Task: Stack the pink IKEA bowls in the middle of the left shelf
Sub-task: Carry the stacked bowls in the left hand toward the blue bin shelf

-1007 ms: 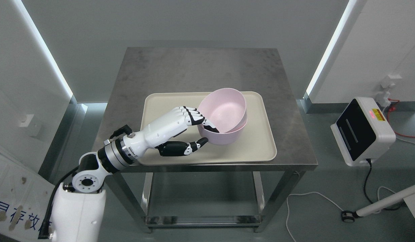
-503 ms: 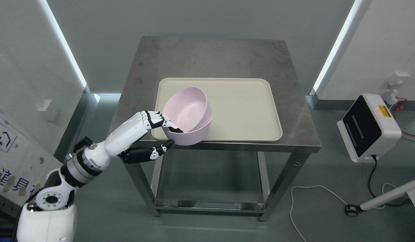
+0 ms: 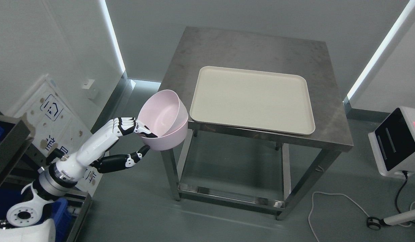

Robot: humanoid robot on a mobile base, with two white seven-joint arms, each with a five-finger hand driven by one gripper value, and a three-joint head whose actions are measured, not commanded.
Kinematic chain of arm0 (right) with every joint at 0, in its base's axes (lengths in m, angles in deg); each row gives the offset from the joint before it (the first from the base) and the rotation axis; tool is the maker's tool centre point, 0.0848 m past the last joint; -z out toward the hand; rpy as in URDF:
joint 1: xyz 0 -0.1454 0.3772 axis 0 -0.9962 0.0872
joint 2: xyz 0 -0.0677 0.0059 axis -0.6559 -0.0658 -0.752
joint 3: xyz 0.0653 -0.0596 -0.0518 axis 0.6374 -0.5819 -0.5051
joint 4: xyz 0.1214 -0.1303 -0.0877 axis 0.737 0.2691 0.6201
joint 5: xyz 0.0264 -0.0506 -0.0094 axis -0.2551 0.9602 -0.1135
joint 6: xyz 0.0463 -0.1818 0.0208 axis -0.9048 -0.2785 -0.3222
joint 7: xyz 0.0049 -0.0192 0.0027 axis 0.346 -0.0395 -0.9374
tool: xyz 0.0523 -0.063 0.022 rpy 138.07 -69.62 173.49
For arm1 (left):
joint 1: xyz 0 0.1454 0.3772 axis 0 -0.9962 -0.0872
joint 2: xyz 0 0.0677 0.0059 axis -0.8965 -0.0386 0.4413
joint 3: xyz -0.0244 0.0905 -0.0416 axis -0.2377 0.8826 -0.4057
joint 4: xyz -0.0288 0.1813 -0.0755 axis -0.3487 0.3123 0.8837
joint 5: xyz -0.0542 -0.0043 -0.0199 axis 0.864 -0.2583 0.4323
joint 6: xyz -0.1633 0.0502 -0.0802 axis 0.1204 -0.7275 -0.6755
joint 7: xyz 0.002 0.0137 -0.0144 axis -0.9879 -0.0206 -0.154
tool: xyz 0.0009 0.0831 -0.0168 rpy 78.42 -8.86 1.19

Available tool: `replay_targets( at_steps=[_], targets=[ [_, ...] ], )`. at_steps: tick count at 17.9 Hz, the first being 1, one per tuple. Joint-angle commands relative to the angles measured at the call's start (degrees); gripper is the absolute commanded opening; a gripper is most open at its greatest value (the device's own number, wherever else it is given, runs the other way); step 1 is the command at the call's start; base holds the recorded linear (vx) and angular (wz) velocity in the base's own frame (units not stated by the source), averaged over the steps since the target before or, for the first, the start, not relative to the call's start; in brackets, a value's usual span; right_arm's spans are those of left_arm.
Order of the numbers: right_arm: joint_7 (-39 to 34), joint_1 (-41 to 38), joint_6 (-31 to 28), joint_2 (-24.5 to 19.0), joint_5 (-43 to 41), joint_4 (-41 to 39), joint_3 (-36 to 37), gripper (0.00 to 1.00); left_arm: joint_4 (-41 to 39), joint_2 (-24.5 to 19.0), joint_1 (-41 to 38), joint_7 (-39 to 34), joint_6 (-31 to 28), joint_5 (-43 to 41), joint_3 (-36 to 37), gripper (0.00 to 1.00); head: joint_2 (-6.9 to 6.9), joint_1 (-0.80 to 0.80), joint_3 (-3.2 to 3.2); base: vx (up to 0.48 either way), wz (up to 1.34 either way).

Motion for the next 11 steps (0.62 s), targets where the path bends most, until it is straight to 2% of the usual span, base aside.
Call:
replay_targets(
  at_steps=[1, 11],
  targets=[
    [-0.05, -1.67, -0.06, 1.00, 0.00, -1.93, 0.62, 1.00, -1.06, -3.97, -0.82, 0.01, -0.01, 3.02, -1.88, 0.03, 0.00, 0.00, 0.00, -0.145, 0.17],
    [-0.05, -1.67, -0.06, 1.00, 0.00, -1.93, 0.70, 1.00, -1.14, -4.77, -0.91, 0.01, -0.01, 4.08, -1.44, 0.03, 0.00, 0.00, 0.00, -0.163, 0.10]
  ],
)
